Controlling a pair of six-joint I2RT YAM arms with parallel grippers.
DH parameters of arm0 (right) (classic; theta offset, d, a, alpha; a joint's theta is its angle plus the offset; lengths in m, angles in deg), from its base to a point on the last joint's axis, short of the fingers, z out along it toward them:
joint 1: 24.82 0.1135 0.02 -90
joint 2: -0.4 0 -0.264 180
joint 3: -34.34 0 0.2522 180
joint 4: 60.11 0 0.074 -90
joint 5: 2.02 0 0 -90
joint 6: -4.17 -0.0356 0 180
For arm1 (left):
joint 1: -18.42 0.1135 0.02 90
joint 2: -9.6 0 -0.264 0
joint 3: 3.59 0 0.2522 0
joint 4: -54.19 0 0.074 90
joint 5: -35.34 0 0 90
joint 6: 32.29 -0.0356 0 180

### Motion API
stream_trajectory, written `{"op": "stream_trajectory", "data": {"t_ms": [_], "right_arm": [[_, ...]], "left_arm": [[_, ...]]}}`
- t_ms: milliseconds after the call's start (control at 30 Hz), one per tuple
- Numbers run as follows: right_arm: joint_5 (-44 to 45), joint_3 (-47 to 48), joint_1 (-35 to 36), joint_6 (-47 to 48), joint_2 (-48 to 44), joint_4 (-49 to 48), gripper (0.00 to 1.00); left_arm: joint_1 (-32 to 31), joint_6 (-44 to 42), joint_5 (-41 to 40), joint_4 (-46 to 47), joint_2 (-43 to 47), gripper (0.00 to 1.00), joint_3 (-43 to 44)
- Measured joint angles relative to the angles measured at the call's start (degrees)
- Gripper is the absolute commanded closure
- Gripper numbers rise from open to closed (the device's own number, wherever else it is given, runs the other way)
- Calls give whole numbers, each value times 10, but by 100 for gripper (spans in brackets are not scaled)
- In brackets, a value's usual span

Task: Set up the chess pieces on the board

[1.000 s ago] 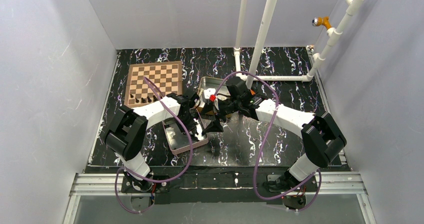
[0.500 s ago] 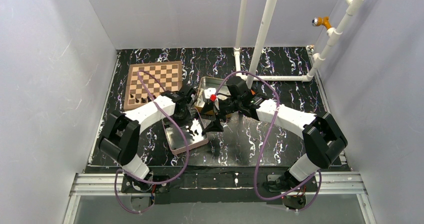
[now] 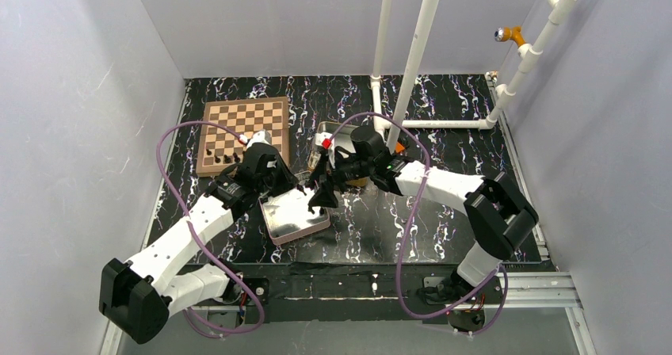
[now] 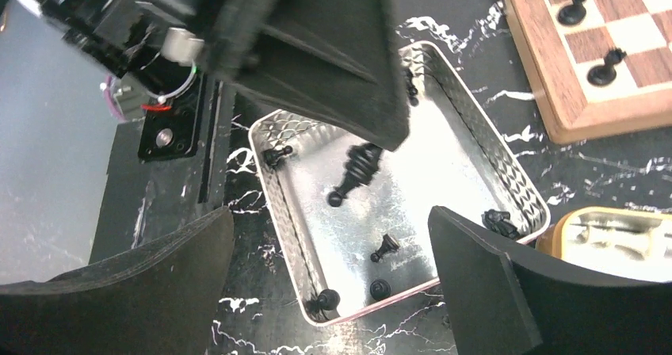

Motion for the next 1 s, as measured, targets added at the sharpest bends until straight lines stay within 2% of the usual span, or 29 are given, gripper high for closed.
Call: {"op": "stream_trajectory", "data": {"t_ms": [167,567,633,667,833,1000], "right_arm": [[43,0,7,-70,29,-23,8],[95,13,28,-135,49,-30,30],[101,14,28,-142,49,-31,38],[104,14,28,-146,49,-32,46],[118,15,28,-156,54,-35,71],[127,15,28,-160,55,-34,89]], "left_arm": [[0,6,-7,5,17,100,-4],[0,14,-11,16,28,100,-14],[0,14,-11,16,28,100,-14],[0,14,-11,16,28,100,-14],[0,14,-11,18,28,100,-14],[0,14,-11,18,28,100,-14]]}}
